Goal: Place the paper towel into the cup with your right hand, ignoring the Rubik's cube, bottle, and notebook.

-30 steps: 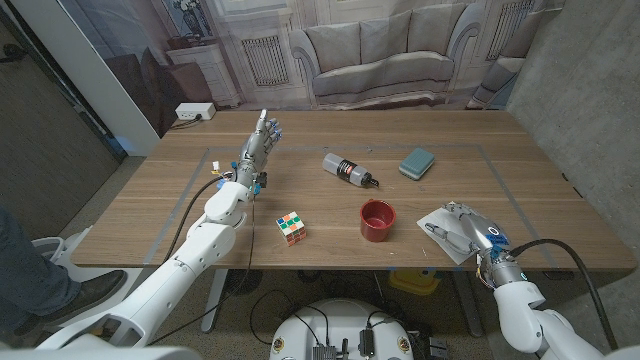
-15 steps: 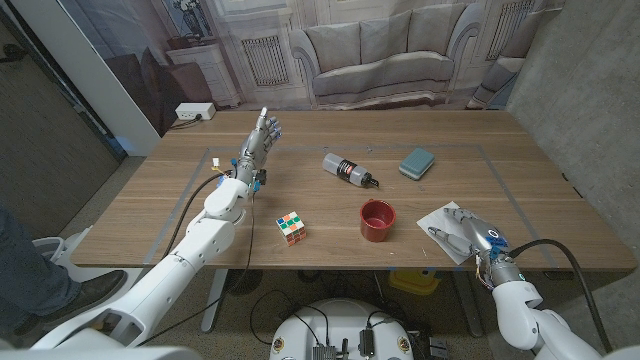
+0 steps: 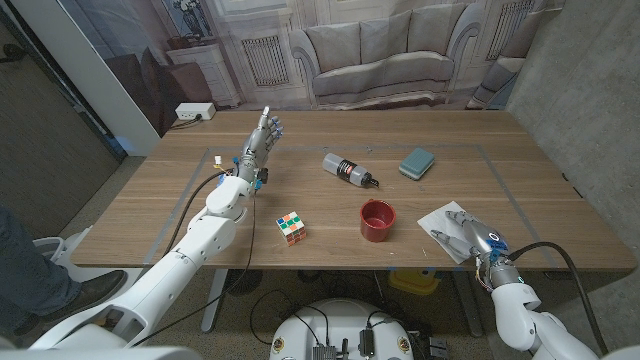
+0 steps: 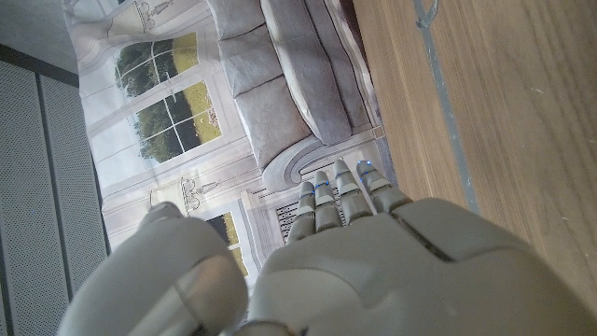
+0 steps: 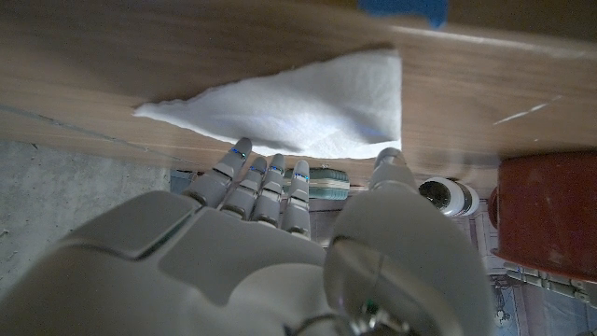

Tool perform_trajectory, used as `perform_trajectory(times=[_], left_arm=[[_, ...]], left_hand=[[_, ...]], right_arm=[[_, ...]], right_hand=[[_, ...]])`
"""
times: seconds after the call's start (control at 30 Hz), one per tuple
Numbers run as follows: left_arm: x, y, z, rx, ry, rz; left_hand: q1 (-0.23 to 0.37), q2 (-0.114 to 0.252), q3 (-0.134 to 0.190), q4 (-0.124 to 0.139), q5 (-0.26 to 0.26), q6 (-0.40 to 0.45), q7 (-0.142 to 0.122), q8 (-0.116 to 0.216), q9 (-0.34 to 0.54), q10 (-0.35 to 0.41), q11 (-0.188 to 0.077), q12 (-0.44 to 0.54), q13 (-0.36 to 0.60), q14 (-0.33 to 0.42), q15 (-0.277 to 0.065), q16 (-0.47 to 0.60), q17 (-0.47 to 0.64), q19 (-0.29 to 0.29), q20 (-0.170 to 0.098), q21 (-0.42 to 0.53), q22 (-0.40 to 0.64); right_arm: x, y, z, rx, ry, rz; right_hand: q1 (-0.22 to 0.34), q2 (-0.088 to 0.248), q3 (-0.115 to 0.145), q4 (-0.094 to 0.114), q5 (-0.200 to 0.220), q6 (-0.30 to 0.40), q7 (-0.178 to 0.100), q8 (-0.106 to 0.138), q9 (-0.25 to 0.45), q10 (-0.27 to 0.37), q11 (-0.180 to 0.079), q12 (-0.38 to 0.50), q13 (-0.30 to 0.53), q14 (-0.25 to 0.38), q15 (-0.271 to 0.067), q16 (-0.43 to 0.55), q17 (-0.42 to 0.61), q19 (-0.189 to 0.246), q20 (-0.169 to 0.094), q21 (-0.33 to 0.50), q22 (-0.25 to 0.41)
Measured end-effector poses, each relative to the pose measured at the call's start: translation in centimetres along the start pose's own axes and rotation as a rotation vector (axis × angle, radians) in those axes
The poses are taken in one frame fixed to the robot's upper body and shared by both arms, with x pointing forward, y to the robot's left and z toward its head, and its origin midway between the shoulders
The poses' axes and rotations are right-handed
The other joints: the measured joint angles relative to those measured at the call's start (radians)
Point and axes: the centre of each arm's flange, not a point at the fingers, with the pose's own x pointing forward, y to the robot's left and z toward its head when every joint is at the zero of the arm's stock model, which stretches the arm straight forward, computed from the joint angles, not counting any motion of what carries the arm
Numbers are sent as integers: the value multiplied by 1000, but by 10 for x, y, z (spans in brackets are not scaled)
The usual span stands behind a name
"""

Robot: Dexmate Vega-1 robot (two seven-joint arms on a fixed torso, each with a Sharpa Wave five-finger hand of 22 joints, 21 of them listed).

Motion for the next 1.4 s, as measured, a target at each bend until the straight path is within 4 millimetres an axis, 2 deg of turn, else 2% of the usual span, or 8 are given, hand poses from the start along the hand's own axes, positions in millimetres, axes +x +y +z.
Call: perform_trajectory(times=[0.2, 0.27, 0.53, 0.77, 0.97, 1.17, 1.3, 1.4], left_arm=[[0, -1, -1, -1, 1, 2], [0, -2, -1, -1, 2, 2], [-1, -3, -4, -4, 7, 5], [-2, -3, -7, -7, 12, 8], [-3, -3, -9, -10, 13, 12], [-5, -2, -10, -13, 14, 16], [-5, -1, -11, -15, 14, 20], [-6, 1, -12, -17, 15, 23]], left_hand=[[0, 0, 0, 0, 0, 0, 0, 0, 0, 0, 0, 0, 0, 0, 0, -4, 0, 0, 0, 0, 0], [0, 0, 0, 0, 0, 0, 0, 0, 0, 0, 0, 0, 0, 0, 0, -4, 0, 0, 0, 0, 0], [3, 3, 0, 0, 0, 0, 0, 0, 0, 0, 0, 0, 0, 0, 0, -4, 0, 0, 0, 0, 0], [4, 4, -8, 0, 0, 0, 0, 0, 0, 0, 0, 0, 0, 0, 0, -4, 0, 0, 0, -8, 0], [4, 4, -8, 0, 0, 4, -4, 0, 0, 0, 0, 0, 0, 0, 0, -4, 0, 2, 9, -8, 0], [4, 4, -8, 0, 0, 4, -4, 0, 0, 0, 0, 0, 0, 0, 0, -4, 0, 2, 9, -8, 0], [4, 4, -8, 0, 0, 4, -4, 0, 0, 0, 0, 0, 0, 0, 0, -4, 0, 2, 9, -8, 0], [4, 4, -8, 0, 0, 4, -4, 0, 0, 0, 0, 0, 0, 0, 0, -4, 0, 2, 9, -8, 0]], right_arm=[[0, 2, -2, 4, 6, 5], [1, 3, -3, 4, 8, 6], [2, 3, -4, 0, 8, 5], [4, 3, -5, 0, 14, 8], [7, 3, -5, -1, 17, 11], [11, 3, -4, -2, 18, 12], [15, 2, -3, -4, 20, 11], [17, 1, -3, -6, 21, 9]], right_hand=[[19, 3, 8, -8, 0, 0, 0, 0, 0, 0, 0, 0, 0, 0, 0, 0, 0, 1, -1, -3, -1], [38, 8, 19, -19, 0, 1, 0, 0, 0, 5, -5, 0, 2, 1, 1, 0, 0, 3, -3, -4, -1], [132, 42, 61, -61, -8, 34, -15, 1, 0, 51, -24, 8, 3, 65, -1, 10, 0, 72, -11, 6, 1], [193, 62, 96, -66, -31, 73, -18, 8, 0, 95, -33, 18, 3, 114, 0, 16, 0, 123, -30, 21, 10], [278, 76, 139, -72, -56, 133, -31, 19, 5, 148, -47, 30, 1, 185, -5, 23, 0, 180, -47, 48, 11], [339, 89, 169, -67, -81, 201, -45, 36, 5, 211, -59, 45, -1, 262, -10, 35, 2, 234, -62, 73, 13], [368, 99, 188, -59, -105, 235, -52, 36, 5, 261, -64, 51, -1, 323, -13, 44, 2, 283, -68, 96, 15], [382, 100, 197, -54, -124, 251, -65, 36, 5, 298, -86, 55, -1, 369, -17, 46, 2, 314, -68, 112, 16]])
